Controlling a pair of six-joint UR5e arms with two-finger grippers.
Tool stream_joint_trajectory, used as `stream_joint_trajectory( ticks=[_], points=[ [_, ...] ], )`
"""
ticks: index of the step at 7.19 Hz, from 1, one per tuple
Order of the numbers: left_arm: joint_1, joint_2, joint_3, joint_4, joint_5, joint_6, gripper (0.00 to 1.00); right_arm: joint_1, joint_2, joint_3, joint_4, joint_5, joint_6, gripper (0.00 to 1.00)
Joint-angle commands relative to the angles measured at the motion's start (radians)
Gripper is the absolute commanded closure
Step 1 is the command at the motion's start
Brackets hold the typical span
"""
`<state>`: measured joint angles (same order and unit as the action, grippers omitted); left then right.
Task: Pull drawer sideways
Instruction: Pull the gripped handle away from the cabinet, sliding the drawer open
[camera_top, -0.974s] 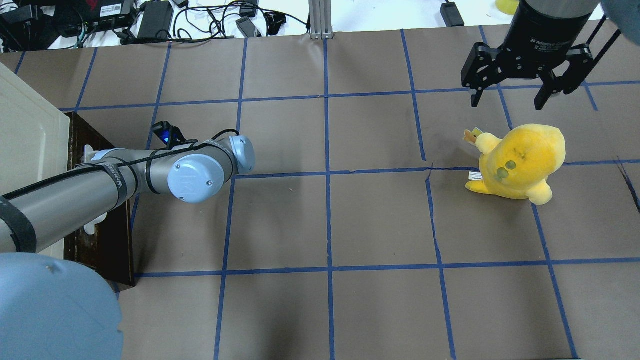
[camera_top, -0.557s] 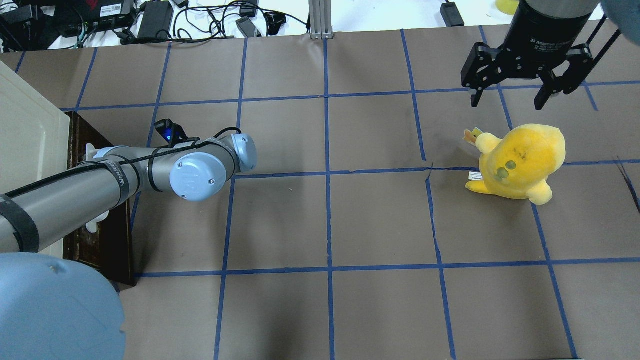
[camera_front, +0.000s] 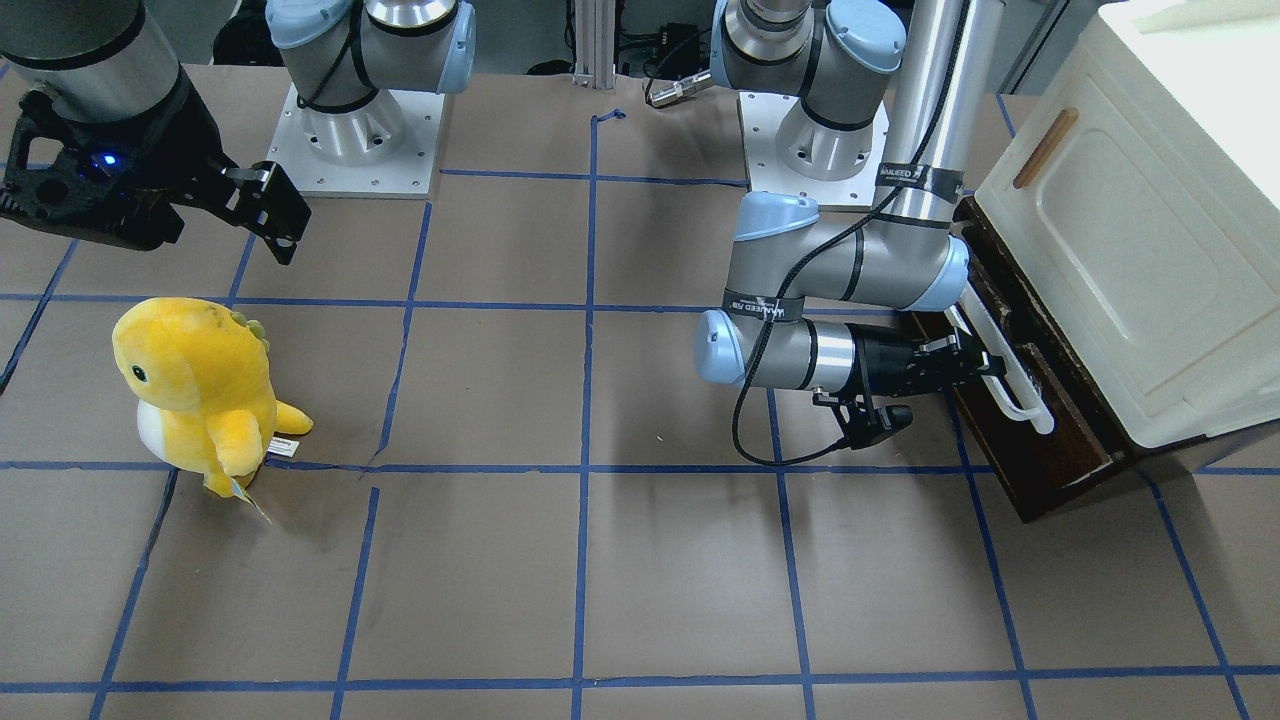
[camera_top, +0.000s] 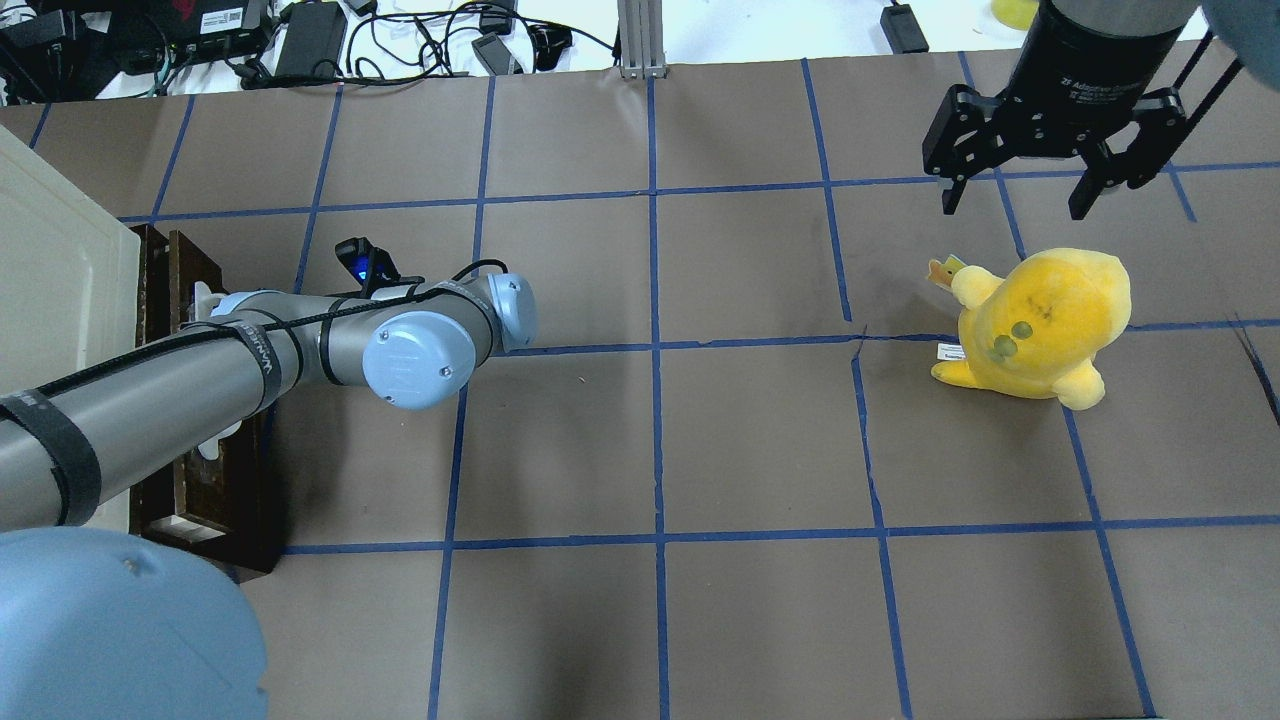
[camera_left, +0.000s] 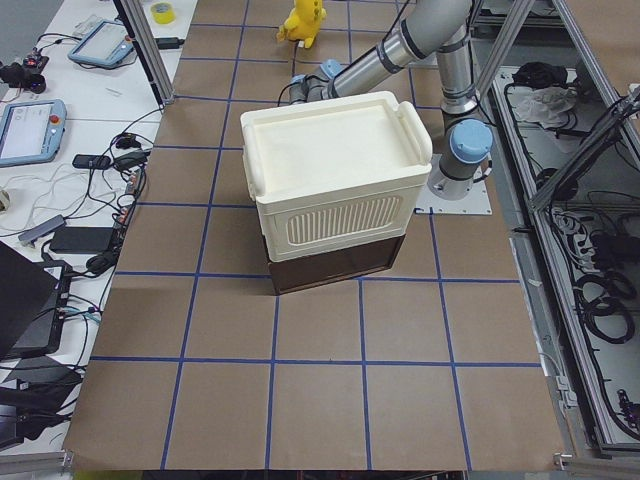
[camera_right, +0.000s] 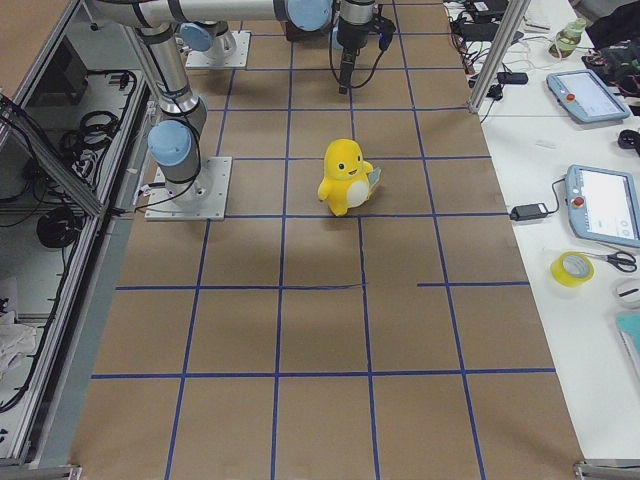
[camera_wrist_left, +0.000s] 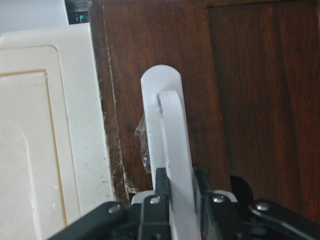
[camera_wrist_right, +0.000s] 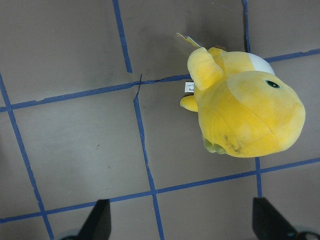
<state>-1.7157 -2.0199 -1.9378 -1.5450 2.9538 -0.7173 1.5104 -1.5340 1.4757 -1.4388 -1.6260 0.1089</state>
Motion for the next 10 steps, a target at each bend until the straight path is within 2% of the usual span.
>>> stream_joint_trajectory(
  ticks=[1,4,8,10],
  points=[
    [-0.019,0.0,0.011,-0.001,-0.021,0.001,0.88,0.001,0.0,0.0,0.0,0.0,0.0,0.0],
    [-0.056,-0.002,0.059,-0.001,-0.08,0.042,0.88,0.001,0.0,0.0,0.0,0.0,0.0,0.0],
    [-0.09,-0.022,0.068,-0.001,-0.082,0.045,0.88,0.001,0.0,0.0,0.0,0.0,0.0,0.0],
    [-0.108,-0.023,0.104,-0.007,-0.1,0.048,0.88,0.001,0.0,0.0,0.0,0.0,0.0,0.0]
  ],
)
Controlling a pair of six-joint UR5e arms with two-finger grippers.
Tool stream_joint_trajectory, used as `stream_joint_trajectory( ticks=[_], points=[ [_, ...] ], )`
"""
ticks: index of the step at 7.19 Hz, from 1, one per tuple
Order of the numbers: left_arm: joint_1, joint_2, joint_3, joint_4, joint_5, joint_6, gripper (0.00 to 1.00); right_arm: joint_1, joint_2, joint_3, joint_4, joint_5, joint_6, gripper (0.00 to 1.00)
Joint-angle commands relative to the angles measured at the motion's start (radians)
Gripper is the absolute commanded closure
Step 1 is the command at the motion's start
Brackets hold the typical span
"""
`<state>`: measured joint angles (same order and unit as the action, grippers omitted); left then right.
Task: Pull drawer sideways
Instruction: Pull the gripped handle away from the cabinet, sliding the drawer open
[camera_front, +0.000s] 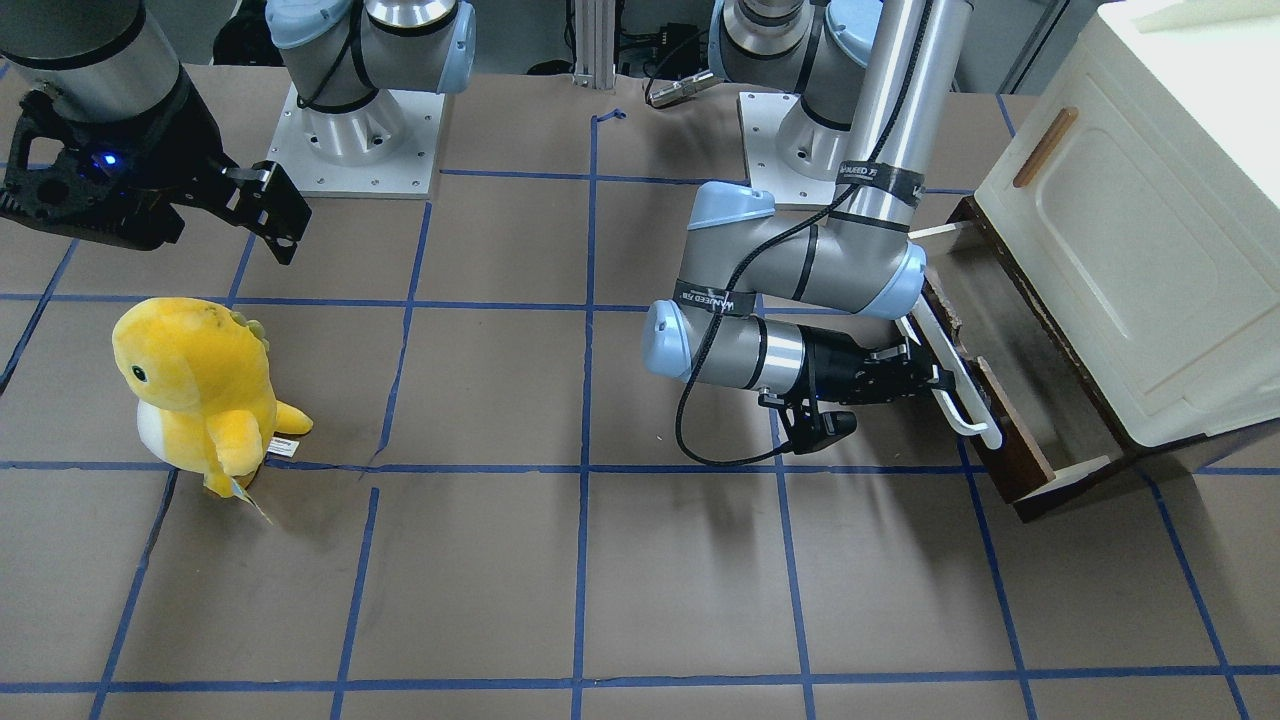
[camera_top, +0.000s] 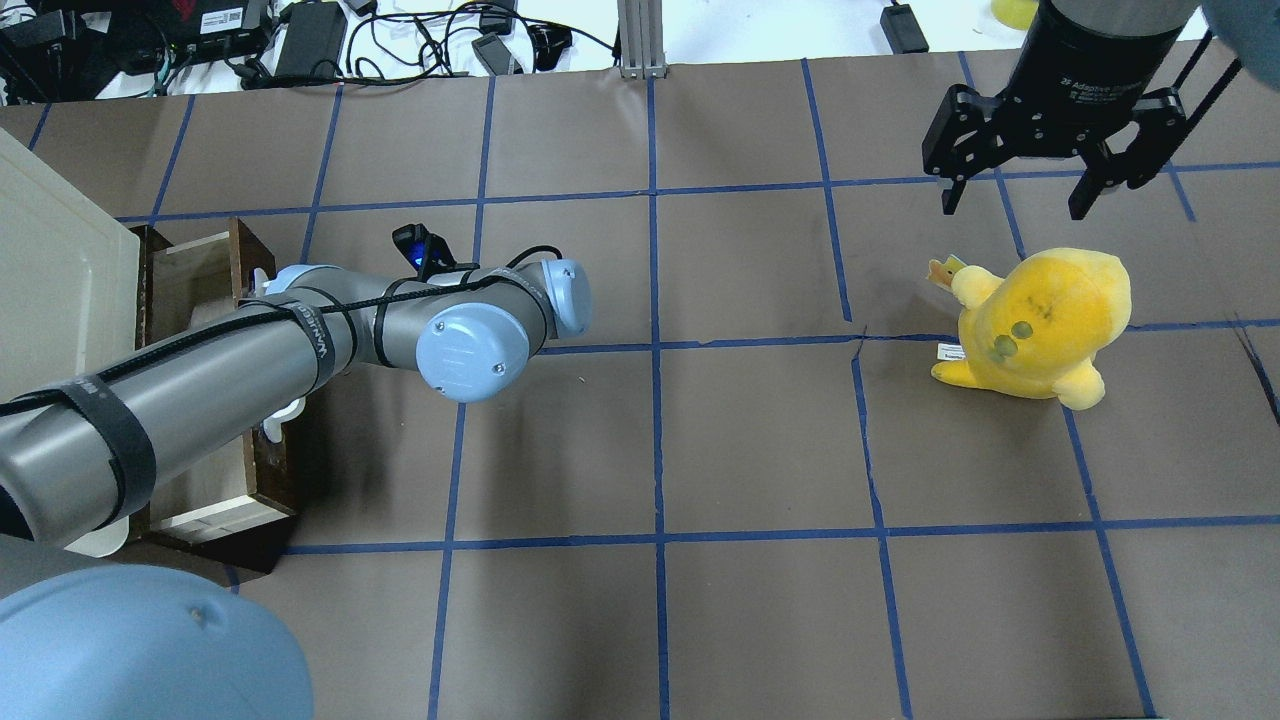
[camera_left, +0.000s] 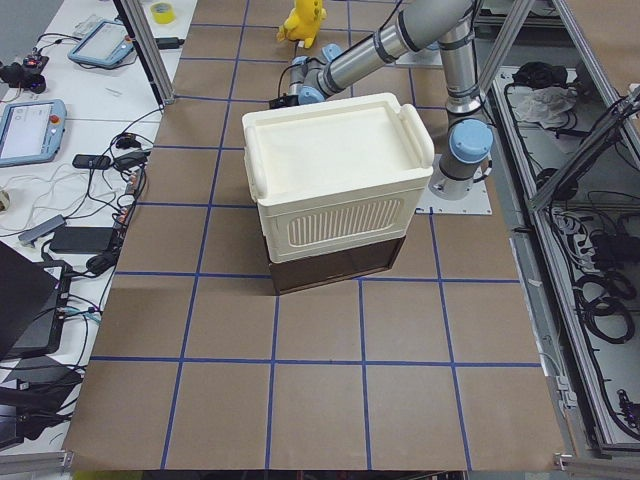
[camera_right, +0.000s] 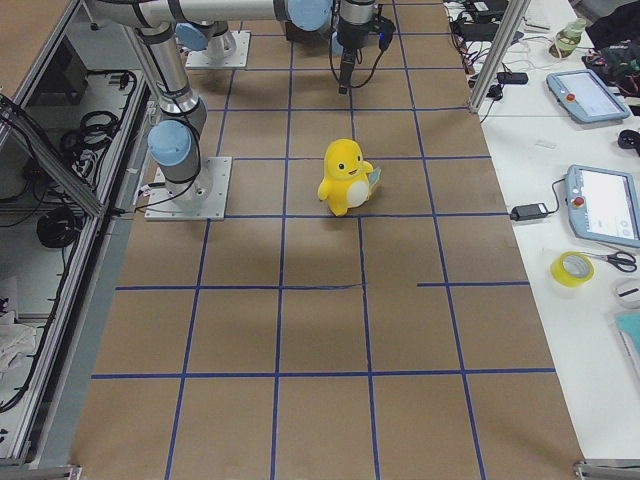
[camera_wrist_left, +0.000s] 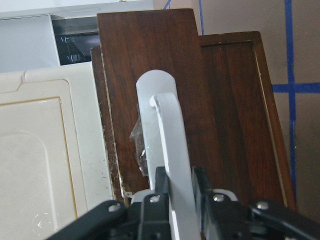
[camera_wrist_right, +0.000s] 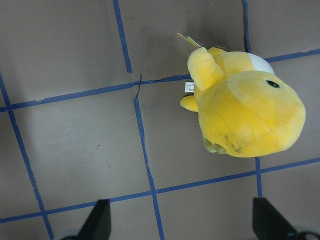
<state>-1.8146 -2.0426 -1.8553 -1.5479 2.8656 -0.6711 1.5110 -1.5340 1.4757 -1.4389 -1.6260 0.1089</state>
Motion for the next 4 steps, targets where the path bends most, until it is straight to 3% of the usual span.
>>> stream_joint_trajectory(
  ticks=[1,4],
  points=[
    [-0.017,-0.001,0.037,-0.011,-0.029,0.014,0.88,-0.001,0.0,0.0,0.0,0.0,0.0,0.0],
    [-0.023,-0.004,0.041,-0.011,-0.031,0.015,0.88,0.0,0.0,0.0,0.0,0.0,0.0,0.0]
  ],
)
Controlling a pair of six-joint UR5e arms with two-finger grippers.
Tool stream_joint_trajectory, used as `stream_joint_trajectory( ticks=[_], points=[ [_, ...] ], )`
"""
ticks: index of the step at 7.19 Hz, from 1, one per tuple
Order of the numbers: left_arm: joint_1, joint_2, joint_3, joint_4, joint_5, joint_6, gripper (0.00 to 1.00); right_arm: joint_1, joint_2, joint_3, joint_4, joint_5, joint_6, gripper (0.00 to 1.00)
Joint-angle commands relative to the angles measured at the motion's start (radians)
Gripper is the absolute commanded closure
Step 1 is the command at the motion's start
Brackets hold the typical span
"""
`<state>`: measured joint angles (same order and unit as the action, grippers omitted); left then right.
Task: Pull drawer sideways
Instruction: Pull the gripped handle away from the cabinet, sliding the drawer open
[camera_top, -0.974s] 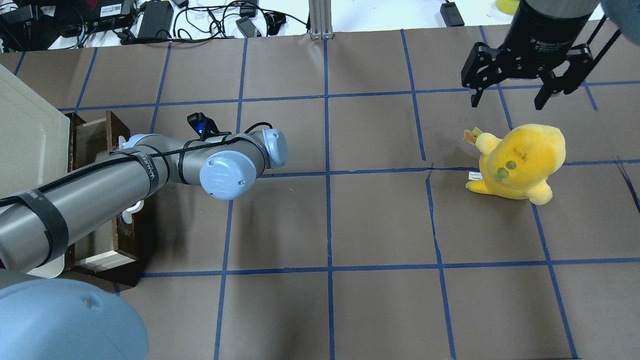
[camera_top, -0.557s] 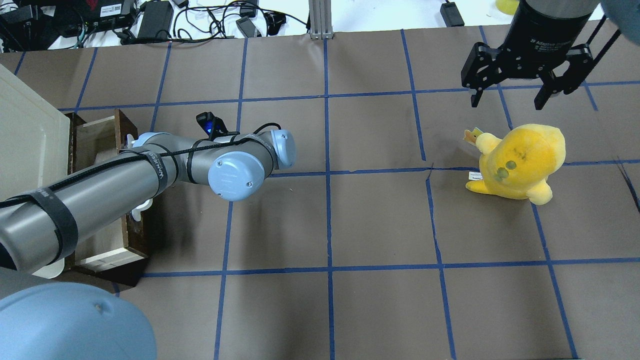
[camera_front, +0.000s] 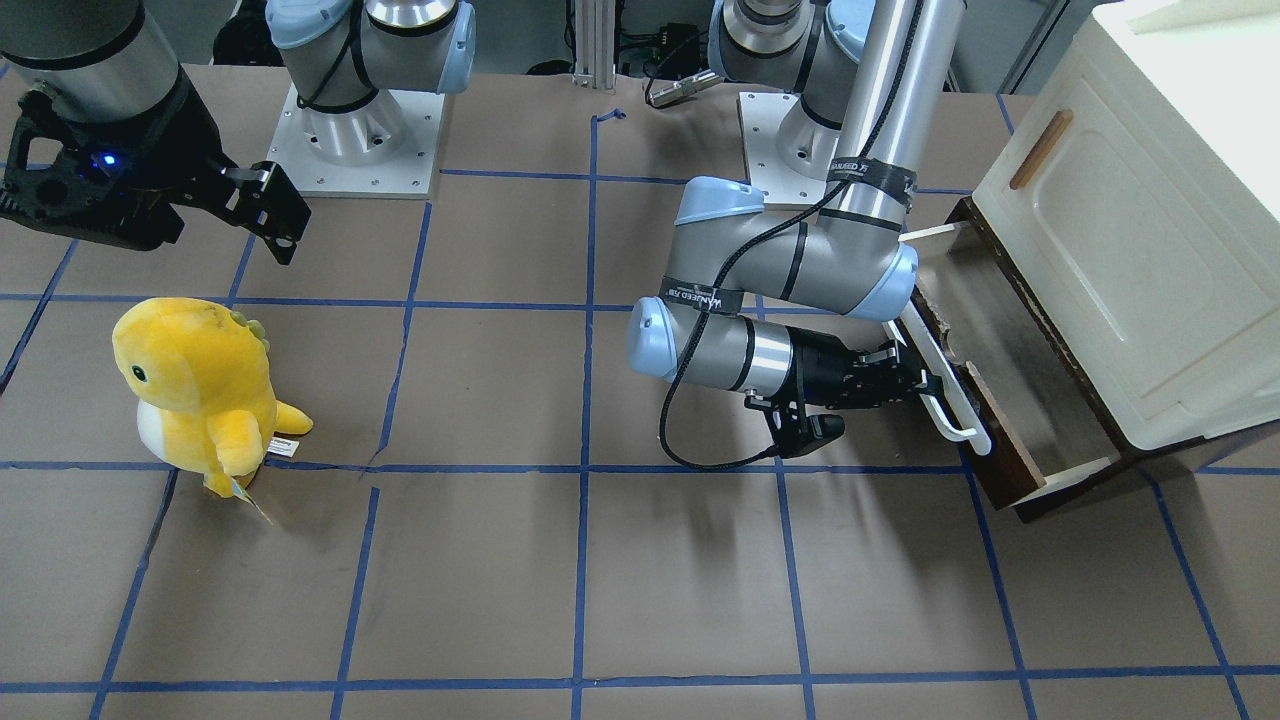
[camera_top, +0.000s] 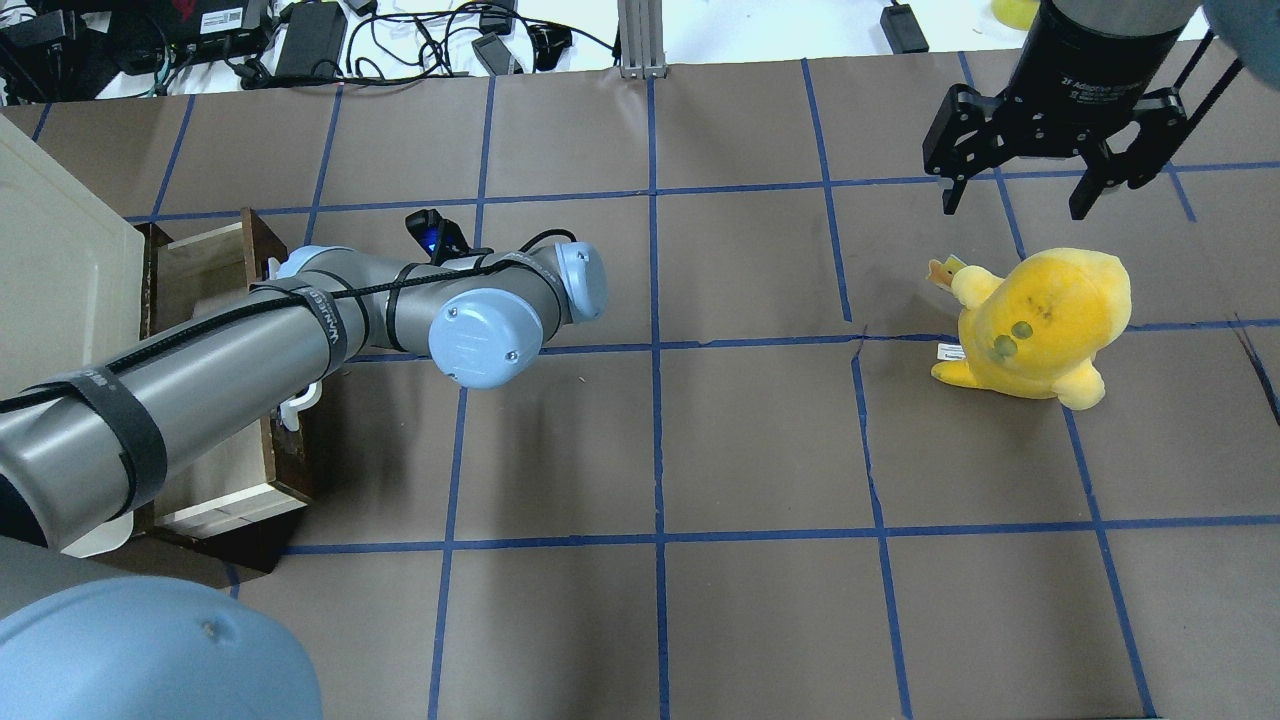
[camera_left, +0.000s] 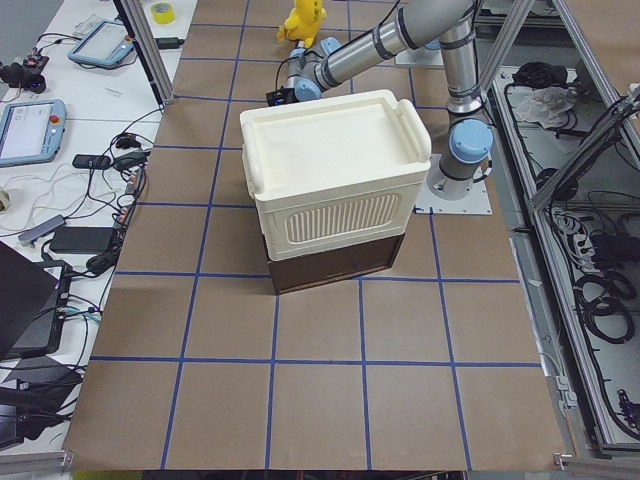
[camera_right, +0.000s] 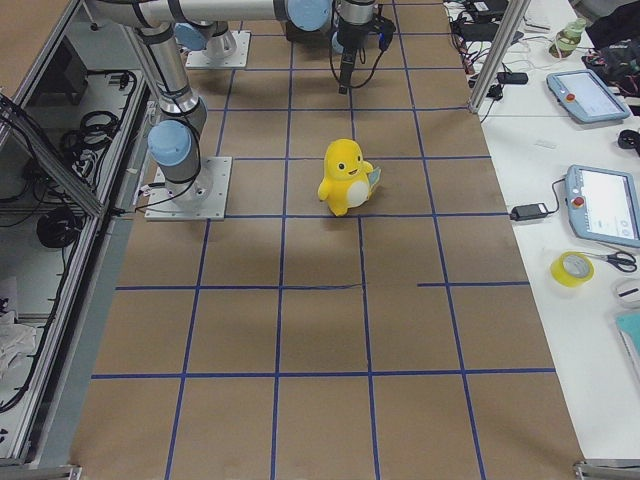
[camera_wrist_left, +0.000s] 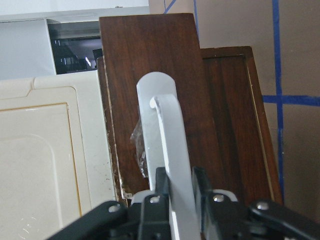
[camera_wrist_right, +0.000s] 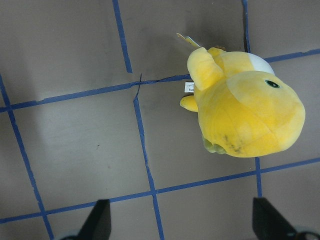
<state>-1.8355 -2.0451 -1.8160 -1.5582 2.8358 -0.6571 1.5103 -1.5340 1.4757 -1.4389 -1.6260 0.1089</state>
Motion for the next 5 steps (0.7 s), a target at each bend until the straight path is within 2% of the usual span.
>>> stream_joint_trajectory(
  ticks=[1,5],
  points=[
    [-0.004,-0.001,0.001,0.0,-0.003,0.001,0.88,0.001,0.0,0.0,0.0,0.0,0.0,0.0],
    [-0.004,0.0,0.004,0.001,-0.026,0.001,0.88,-0.001,0.0,0.0,0.0,0.0,0.0,0.0]
  ],
)
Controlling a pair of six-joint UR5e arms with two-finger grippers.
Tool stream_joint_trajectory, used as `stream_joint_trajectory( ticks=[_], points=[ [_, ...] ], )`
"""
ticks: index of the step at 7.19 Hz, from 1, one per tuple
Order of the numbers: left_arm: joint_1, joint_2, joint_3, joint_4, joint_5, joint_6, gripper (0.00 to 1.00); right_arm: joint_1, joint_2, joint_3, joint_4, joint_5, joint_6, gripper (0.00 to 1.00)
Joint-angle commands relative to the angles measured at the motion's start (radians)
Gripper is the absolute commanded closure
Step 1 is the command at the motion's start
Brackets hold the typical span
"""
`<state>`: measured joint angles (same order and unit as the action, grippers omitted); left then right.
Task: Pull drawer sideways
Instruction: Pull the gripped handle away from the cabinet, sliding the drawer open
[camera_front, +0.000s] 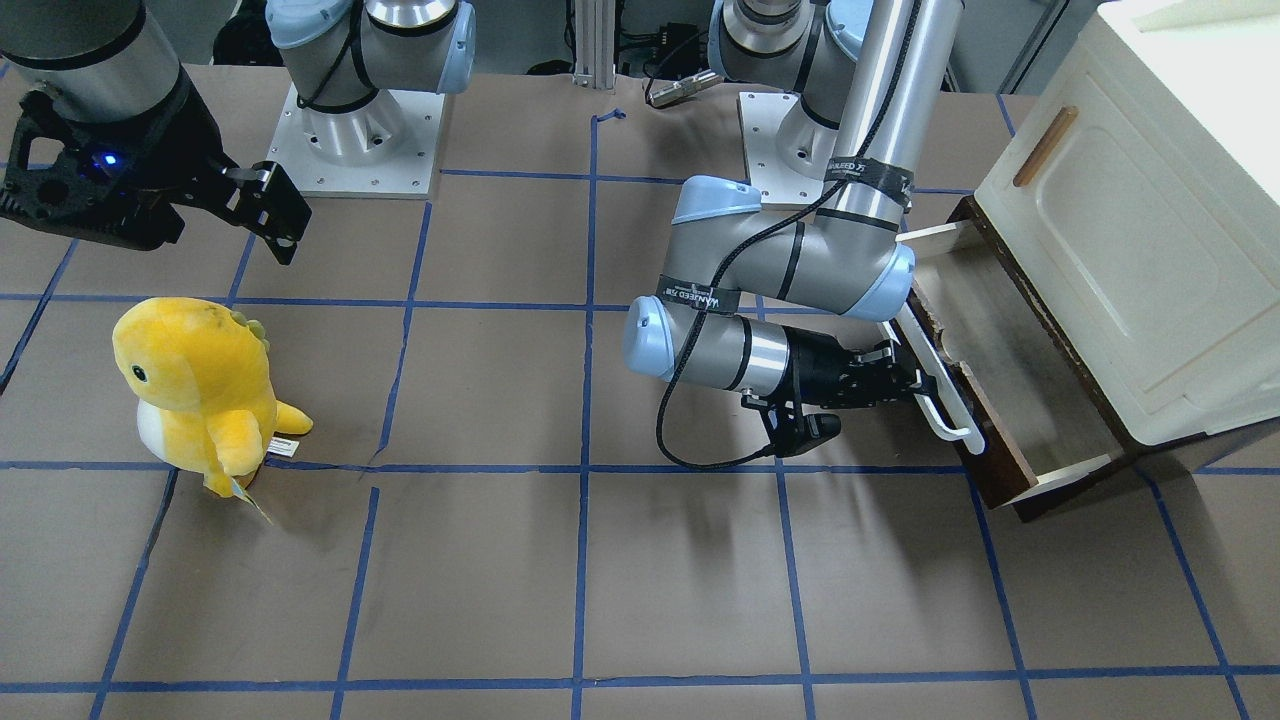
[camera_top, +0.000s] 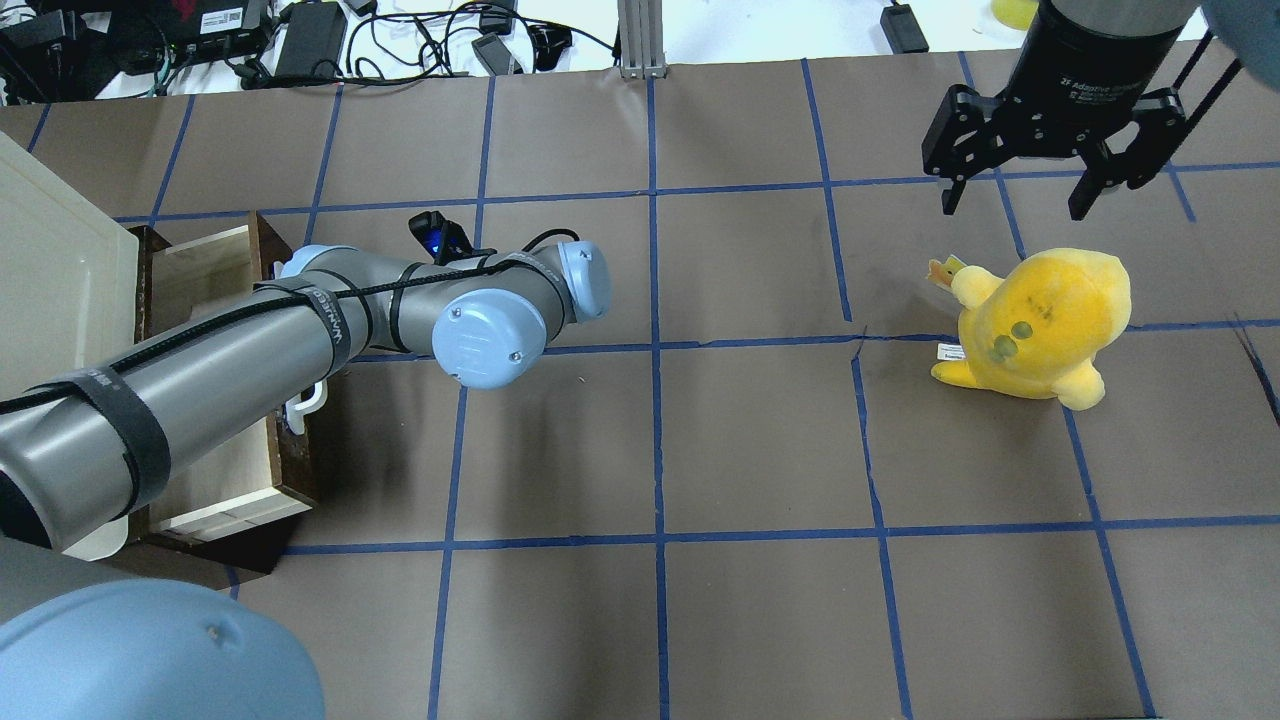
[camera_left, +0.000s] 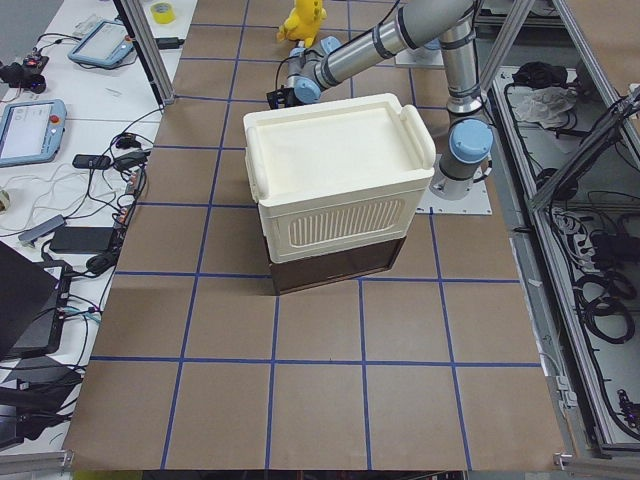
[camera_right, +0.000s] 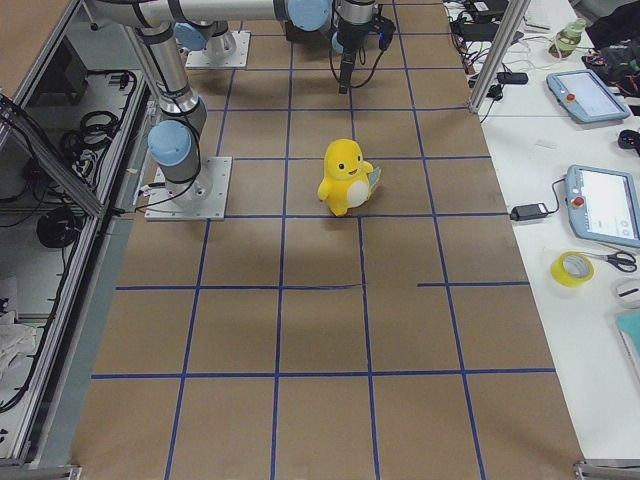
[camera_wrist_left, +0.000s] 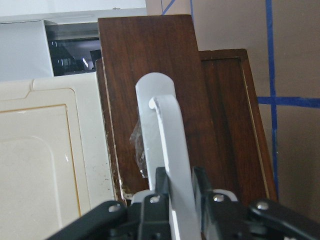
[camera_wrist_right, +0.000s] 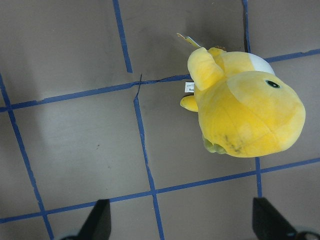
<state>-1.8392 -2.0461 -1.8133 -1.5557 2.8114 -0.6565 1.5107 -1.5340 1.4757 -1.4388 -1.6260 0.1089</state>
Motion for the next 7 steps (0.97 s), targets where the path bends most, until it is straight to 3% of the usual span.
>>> stream_joint_trajectory(
  ticks=[1,5,6,7],
  points=[
    [0.0,0.001,0.002,-0.001,-0.001,0.0,0.86,0.0,0.0,0.0,0.0,0.0,0.0,0.0],
    [0.0,0.0,0.012,-0.001,-0.013,0.001,0.86,0.0,0.0,0.0,0.0,0.0,0.0,0.0],
    [-0.002,0.001,0.012,-0.003,-0.024,0.001,0.7,-0.001,0.0,0.0,0.0,0.0,0.0,0.0],
    [-0.002,0.0,0.009,-0.006,-0.024,0.003,0.13,0.0,0.0,0.0,0.0,0.0,0.0,0.0]
  ],
)
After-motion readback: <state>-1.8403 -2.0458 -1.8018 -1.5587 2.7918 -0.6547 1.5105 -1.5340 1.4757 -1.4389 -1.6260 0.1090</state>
